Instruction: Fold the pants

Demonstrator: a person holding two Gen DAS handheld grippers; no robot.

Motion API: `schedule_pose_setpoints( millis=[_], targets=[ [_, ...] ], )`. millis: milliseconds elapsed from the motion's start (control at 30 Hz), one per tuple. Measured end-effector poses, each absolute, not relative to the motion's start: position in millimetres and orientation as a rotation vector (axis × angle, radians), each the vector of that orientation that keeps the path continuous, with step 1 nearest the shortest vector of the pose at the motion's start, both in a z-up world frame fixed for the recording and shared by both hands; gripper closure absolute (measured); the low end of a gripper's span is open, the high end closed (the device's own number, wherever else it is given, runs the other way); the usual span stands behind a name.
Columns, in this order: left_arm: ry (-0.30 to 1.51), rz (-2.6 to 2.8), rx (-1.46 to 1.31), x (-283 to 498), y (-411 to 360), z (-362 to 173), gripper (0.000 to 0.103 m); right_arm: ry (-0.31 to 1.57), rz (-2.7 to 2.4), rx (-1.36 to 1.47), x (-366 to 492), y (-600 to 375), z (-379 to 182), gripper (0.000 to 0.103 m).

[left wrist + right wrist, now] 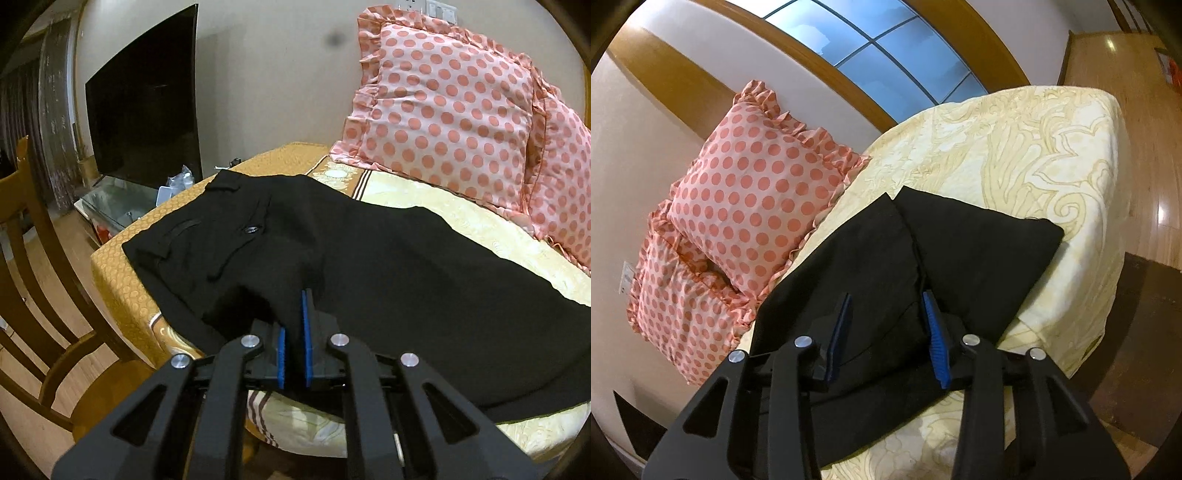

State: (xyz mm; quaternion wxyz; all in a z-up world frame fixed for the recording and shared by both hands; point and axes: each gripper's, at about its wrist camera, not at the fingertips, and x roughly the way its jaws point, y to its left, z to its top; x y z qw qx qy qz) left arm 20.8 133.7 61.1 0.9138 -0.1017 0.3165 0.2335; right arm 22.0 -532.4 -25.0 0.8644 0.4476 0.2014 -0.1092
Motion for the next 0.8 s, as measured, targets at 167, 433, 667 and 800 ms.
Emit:
schedule_pose_setpoints(
  millis=[167, 433, 667, 800],
  targets=[
    [0.656, 0.472, -0.230, 22, 135, 60, 0.094, 0.418, -0.232, 0.928, 18, -531, -26, 0.063],
    [0.661, 0.463, -0.227, 23, 131, 60, 0.093, 0.417, -0.251, 0.847, 21, -528, -27, 0.097],
    [0.661, 0.444, -0.211, 25, 127, 66, 0.092, 0.309, -0.273, 0.707, 19, -537, 12, 0.097],
    [0.667, 0.431, -0.195, 27, 124, 67, 0.091, 0.219, -0.326, 0.642, 10, -552, 45, 0.097]
  ],
)
